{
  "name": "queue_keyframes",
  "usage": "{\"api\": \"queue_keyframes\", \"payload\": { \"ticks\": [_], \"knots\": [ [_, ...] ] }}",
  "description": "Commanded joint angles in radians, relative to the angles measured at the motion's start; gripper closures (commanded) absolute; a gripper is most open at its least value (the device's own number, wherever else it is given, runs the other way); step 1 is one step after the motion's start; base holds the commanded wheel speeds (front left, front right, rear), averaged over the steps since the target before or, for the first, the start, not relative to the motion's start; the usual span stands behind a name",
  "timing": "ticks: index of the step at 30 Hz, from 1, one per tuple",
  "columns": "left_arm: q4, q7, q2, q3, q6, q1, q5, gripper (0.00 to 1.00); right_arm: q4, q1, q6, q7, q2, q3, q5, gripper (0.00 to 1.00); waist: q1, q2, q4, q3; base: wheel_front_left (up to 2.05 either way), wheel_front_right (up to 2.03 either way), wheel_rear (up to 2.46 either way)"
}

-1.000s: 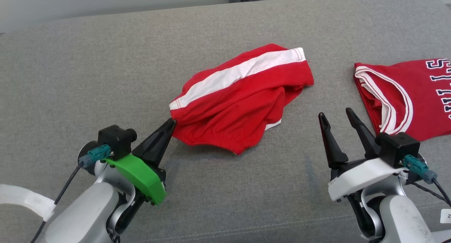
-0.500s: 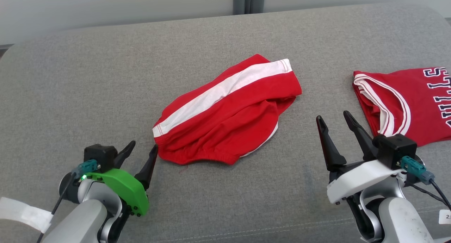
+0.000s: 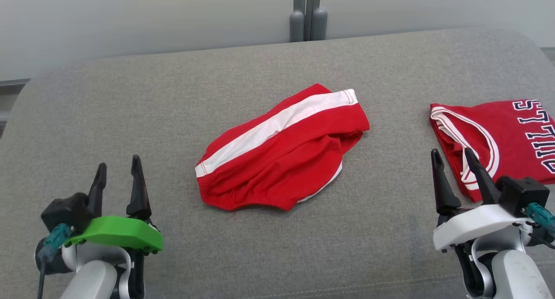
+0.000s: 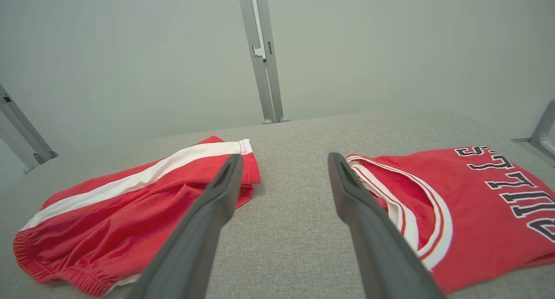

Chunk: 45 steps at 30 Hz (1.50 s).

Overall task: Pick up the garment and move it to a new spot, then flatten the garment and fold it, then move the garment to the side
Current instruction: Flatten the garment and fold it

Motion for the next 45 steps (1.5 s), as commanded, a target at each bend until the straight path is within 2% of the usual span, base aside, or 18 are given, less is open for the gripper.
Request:
{"api": "queue_keyframes", "payload": {
  "ticks": [1,4,9,20,29,45],
  "knots": [
    [-0.063,-0.003,-0.031,0.067,0.001,0.055,0.062,0.00,0.024,-0.008,0.000,-0.020,-0.003,-0.013,0.008,0.00,0.0000,0.0000,0.015,-0.024,0.00,0.00,0.00],
    [-0.126,-0.003,-0.077,0.145,-0.026,0.125,0.134,0.00,0.060,-0.021,0.000,-0.035,-0.002,-0.021,-0.001,0.00,0.0000,0.0000,0.023,-0.040,0.00,0.00,0.00],
    [-0.178,-0.003,-0.133,0.209,-0.089,0.214,0.222,0.00,0.117,-0.039,0.000,-0.049,-0.002,-0.009,0.006,0.00,0.0000,0.0000,0.034,-0.061,0.00,0.00,0.00],
    [-0.139,-0.003,-0.163,0.244,-0.195,0.314,0.340,0.00,0.212,-0.034,0.000,-0.063,-0.003,0.034,-0.056,0.00,0.0000,0.0000,0.062,-0.083,0.00,0.00,0.00],
    [-0.103,-0.003,-0.197,0.277,-0.245,0.350,0.391,0.00,0.245,-0.009,0.000,-0.075,-0.002,0.040,-0.043,0.00,0.0000,0.0000,0.077,-0.095,0.00,0.00,0.00],
    [-0.052,-0.003,-0.241,0.296,-0.287,0.312,0.431,0.00,0.237,-0.026,0.000,-0.048,-0.002,0.046,-0.051,0.00,0.0000,0.0000,0.072,-0.086,0.00,0.00,0.00]
  ]
}}
